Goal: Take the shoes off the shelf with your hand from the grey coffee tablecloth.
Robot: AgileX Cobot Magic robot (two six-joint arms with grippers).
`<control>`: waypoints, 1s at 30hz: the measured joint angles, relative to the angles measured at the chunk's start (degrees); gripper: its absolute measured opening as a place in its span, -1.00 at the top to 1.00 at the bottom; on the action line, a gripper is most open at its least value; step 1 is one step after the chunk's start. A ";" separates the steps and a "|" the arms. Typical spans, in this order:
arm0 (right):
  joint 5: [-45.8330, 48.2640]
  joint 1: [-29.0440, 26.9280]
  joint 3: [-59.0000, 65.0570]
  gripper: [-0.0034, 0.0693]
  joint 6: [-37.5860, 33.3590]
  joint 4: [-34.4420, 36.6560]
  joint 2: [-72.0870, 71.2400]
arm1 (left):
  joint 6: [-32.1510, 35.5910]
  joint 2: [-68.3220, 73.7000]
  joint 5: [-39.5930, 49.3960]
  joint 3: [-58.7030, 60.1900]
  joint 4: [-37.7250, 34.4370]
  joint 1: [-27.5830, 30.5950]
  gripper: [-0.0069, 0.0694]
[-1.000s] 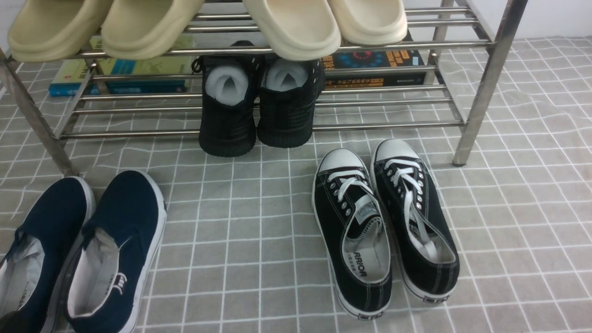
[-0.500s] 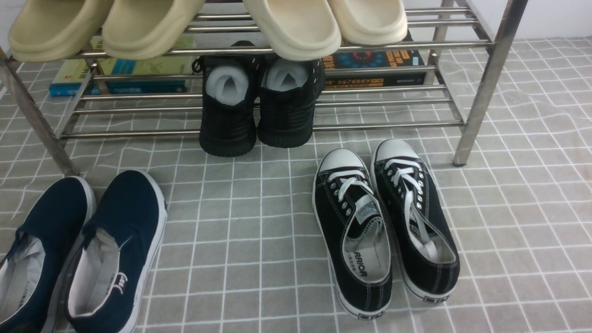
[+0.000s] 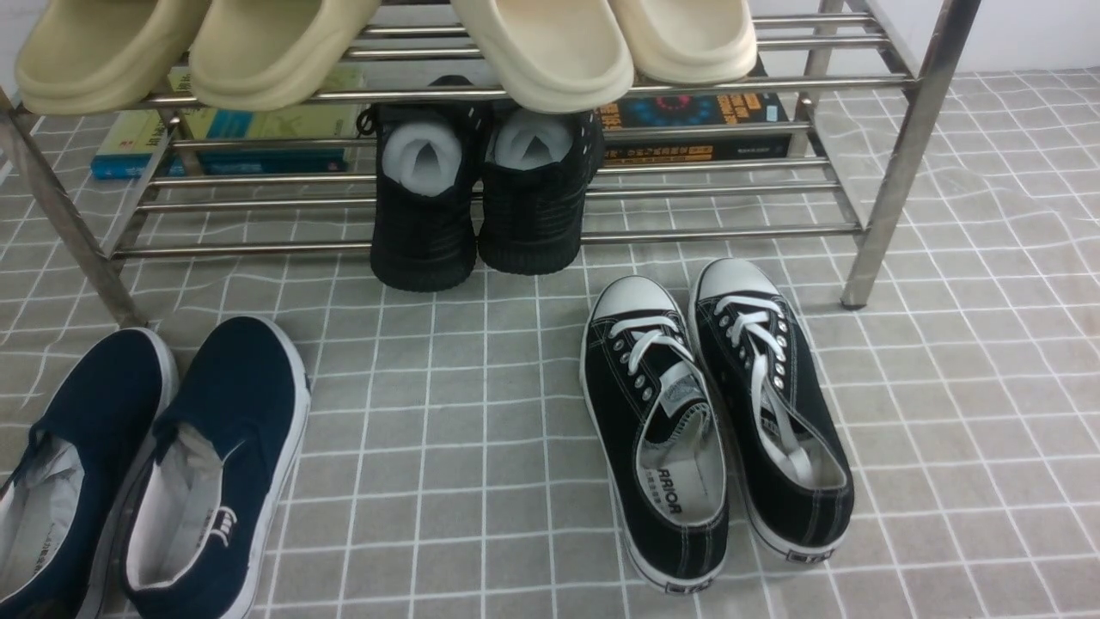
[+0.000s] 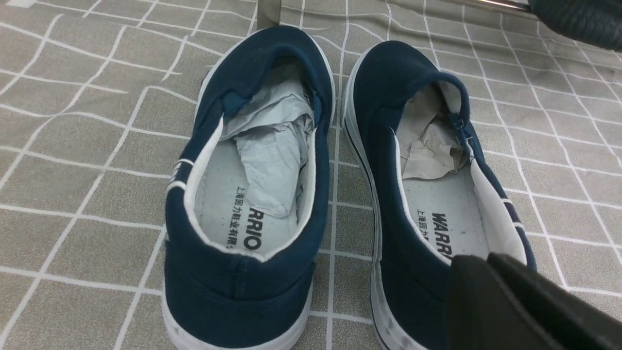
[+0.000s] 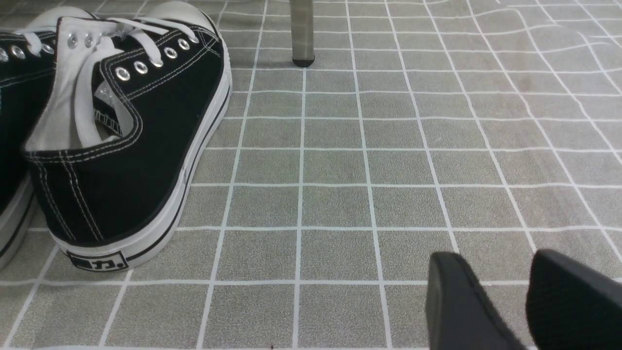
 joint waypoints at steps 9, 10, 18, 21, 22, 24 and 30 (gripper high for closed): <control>0.00 0.00 0.00 0.25 0.00 0.00 0.00 | 0.00 0.00 0.00 0.00 0.00 0.00 0.69; 0.00 0.00 0.00 0.25 0.00 0.00 0.00 | 0.00 0.00 0.00 0.00 0.00 0.00 0.69; 0.00 0.00 0.00 0.25 0.00 0.00 0.00 | 0.00 0.00 0.00 0.00 0.00 0.00 0.67; 0.00 0.00 0.00 0.25 0.00 0.00 0.00 | 0.00 0.00 0.00 0.00 0.00 0.00 0.66; 0.00 0.00 0.00 0.25 0.00 0.00 0.00 | 0.00 0.00 0.00 0.00 0.00 0.00 0.66; 0.00 0.00 0.00 0.25 0.00 0.00 0.00 | 0.00 0.00 0.00 0.00 0.00 0.00 0.65; 0.00 0.00 0.00 0.25 0.00 0.00 0.00 | 0.00 0.00 0.00 0.00 0.00 0.00 0.63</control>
